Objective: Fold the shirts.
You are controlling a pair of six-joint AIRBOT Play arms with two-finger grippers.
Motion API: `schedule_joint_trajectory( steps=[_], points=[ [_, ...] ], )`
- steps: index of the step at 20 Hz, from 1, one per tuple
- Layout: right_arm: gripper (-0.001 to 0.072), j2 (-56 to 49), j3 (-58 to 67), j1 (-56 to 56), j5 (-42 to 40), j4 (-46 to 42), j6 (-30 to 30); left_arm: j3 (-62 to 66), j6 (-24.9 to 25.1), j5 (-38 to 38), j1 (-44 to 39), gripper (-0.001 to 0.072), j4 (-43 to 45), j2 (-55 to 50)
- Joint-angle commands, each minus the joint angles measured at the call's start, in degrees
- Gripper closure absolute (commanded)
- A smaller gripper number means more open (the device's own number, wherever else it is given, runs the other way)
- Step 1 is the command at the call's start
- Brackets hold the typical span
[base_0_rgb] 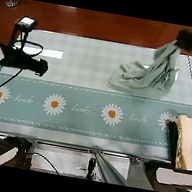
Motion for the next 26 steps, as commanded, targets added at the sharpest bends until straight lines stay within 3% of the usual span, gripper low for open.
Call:
schedule_joint_trajectory(
  steps=[1,5,8,14,21,26],
  points=[
    [0.0690,12.09,3.34,0.11,-5.03,2.97,-3.28,-8.72,-5.16,3.41,0.02,0.0004,-6.14,10.82],
    [0.0690,21.49,6.27,0.11,-4.98,8.76,-8.98,-15.34,-5.31,3.58,0.00,0.0004,-13.94,17.31],
    [0.0690,26.40,7.02,0.11,-3.74,12.57,-11.37,-15.65,-5.31,4.55,0.02,0.0003,-15.15,17.18],
    [0.0689,28.94,6.49,1.40,11.63,25.62,-15.50,-15.65,-5.31,6.88,0.02,0.0004,-15.13,17.18],
    [0.0689,25.59,3.96,26.86,9.40,18.49,-13.88,-15.65,-5.31,9.22,0.02,0.0004,-15.15,17.20],
    [0.0689,20.72,-3.87,40.26,15.45,14.19,-6.23,-15.65,-5.29,9.20,0.02,0.0004,-15.54,17.29]
  ],
)
